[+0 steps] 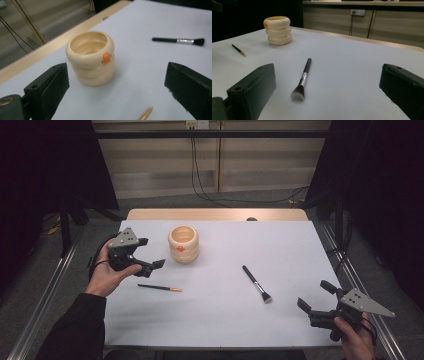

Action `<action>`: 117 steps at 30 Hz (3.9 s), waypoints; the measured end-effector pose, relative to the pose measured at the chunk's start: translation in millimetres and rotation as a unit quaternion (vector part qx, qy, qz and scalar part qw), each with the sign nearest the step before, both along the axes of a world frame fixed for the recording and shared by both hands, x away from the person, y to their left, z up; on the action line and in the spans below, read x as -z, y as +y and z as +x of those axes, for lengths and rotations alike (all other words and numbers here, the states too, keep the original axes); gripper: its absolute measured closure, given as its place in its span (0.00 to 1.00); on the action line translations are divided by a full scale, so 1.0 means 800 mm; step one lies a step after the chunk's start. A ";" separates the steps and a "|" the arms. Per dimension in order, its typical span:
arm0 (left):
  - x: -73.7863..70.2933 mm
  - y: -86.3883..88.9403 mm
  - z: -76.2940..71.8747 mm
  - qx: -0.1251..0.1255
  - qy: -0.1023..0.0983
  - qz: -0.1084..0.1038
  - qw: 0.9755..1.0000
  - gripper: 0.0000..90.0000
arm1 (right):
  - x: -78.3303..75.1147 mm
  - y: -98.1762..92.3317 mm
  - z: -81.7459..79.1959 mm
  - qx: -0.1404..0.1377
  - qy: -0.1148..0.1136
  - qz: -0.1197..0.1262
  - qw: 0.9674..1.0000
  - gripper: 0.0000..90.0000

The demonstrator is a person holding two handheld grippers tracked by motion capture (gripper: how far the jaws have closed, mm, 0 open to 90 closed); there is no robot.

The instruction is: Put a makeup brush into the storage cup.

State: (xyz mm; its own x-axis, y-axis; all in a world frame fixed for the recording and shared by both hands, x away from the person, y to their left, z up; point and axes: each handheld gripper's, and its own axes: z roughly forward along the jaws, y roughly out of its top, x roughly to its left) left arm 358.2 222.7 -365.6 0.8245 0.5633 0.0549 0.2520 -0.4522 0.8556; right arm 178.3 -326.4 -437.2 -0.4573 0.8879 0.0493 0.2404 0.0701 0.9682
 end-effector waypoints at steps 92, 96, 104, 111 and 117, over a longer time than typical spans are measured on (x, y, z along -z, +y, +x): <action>0.087 -0.045 0.034 0.238 0.147 0.354 0.892 0.72 | 0.001 0.004 0.002 -0.005 0.007 0.001 1.000 0.00; 0.090 -0.051 0.032 0.247 0.150 0.359 0.888 0.75 | 0.001 0.004 0.002 -0.005 0.008 0.003 1.000 0.00; 0.094 -0.057 0.031 0.254 0.156 0.373 0.879 0.82 | 0.001 0.004 0.002 -0.006 0.008 0.002 1.000 0.00; 0.094 -0.059 0.031 0.256 0.161 0.371 0.878 0.83 | 0.001 0.005 0.002 -0.008 0.010 0.003 1.000 0.00; 0.094 -0.062 0.032 0.254 0.155 0.371 0.880 0.83 | 0.001 0.005 0.002 -0.006 0.009 0.003 1.000 0.00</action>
State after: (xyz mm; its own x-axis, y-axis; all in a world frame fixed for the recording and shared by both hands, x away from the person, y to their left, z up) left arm 384.1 173.4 -441.0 0.9996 0.0213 -0.0202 0.0250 -0.9786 0.2040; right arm 179.9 -322.6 -438.1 -0.4669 0.8821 0.0632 0.2568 0.0668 0.9642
